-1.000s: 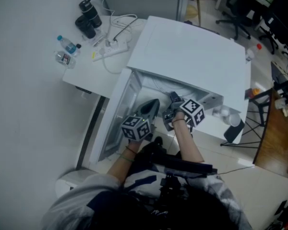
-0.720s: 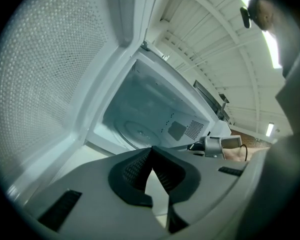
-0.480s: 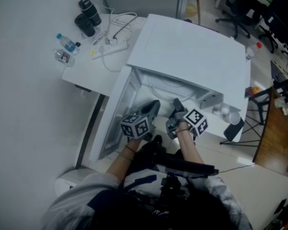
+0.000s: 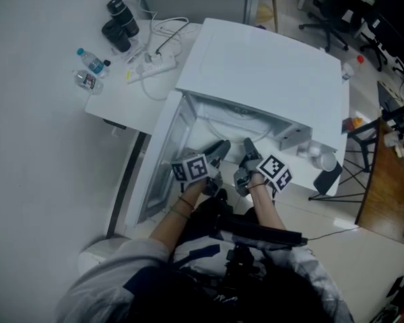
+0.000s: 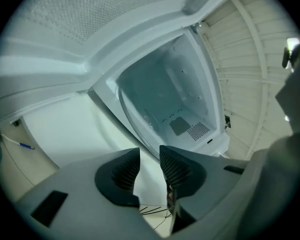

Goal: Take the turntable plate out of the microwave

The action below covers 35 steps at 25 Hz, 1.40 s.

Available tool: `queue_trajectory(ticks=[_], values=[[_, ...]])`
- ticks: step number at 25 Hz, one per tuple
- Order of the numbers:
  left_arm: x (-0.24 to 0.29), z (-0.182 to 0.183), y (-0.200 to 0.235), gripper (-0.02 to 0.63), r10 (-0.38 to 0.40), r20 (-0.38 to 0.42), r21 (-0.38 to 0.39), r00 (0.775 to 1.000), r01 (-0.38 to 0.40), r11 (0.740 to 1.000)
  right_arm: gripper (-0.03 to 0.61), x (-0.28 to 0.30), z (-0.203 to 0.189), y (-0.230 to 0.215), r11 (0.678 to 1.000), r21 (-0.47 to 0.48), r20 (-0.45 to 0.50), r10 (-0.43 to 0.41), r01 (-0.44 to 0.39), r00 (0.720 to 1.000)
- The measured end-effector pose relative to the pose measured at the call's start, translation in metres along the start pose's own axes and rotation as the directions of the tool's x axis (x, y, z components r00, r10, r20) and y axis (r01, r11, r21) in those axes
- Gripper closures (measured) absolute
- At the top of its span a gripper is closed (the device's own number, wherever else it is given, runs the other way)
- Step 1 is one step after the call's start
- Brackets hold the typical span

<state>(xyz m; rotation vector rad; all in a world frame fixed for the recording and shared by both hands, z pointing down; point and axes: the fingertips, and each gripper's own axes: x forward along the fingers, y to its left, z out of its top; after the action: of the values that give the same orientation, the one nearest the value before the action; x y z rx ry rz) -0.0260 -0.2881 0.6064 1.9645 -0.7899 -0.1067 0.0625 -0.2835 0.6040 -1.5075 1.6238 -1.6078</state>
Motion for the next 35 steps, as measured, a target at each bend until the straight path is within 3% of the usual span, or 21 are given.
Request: queue_trajectory(ticks=[3,9,12,15,19,22,25,27,30,35], values=[[0.008,0.006,0.005,0.477,0.002,0.025,-0.054,1.0,-0.001,0.999,0.525,-0.002,0.002,0.0,0.999,-0.042,0.014,0.026,-0.025,1.0],[0.03,0.02,0.005,0.477,-0.025,0.077,-0.192,0.997,0.039,0.981,0.522,-0.005,0.004,0.0,0.996,-0.081,0.018,0.045,-0.044,0.999],[0.044,0.027,0.007,0.477,-0.016,0.101,-0.208,0.995,0.037,0.977,0.522,-0.009,0.002,-0.001,0.995,-0.089,0.016,0.054,-0.053,0.998],[0.049,0.03,0.011,0.549,-0.015,0.113,-0.234,0.993,0.042,0.971,0.52,-0.013,0.001,-0.001,0.993,-0.099,0.014,0.062,-0.06,0.998],[0.045,0.027,0.005,0.571,-0.079,0.125,-0.312,0.989,0.114,0.943,0.511,-0.017,0.005,0.002,0.984,-0.158,0.002,0.079,-0.078,0.997],[0.04,0.028,-0.009,0.58,-0.141,0.132,-0.307,0.981,0.176,0.935,0.481,-0.02,0.005,0.005,0.946,-0.308,-0.048,0.089,-0.099,0.995],[0.033,0.027,-0.011,0.583,-0.167,0.087,-0.218,0.982,0.182,0.959,0.426,-0.024,0.0,0.003,0.901,-0.412,-0.113,0.1,-0.139,0.988],[0.026,0.025,-0.008,0.583,-0.158,0.07,-0.192,0.985,0.169,0.967,0.405,-0.024,0.001,0.002,0.921,-0.349,-0.119,0.143,-0.176,0.983],[0.019,0.022,-0.012,0.588,-0.181,0.095,-0.247,0.979,0.199,0.948,0.383,-0.021,0.005,0.0,0.95,-0.233,-0.107,0.189,-0.209,0.976],[0.008,0.011,-0.014,0.591,-0.167,0.052,-0.275,0.985,0.175,0.945,0.371,-0.01,0.009,-0.002,0.951,-0.216,-0.134,0.195,-0.221,0.972]])
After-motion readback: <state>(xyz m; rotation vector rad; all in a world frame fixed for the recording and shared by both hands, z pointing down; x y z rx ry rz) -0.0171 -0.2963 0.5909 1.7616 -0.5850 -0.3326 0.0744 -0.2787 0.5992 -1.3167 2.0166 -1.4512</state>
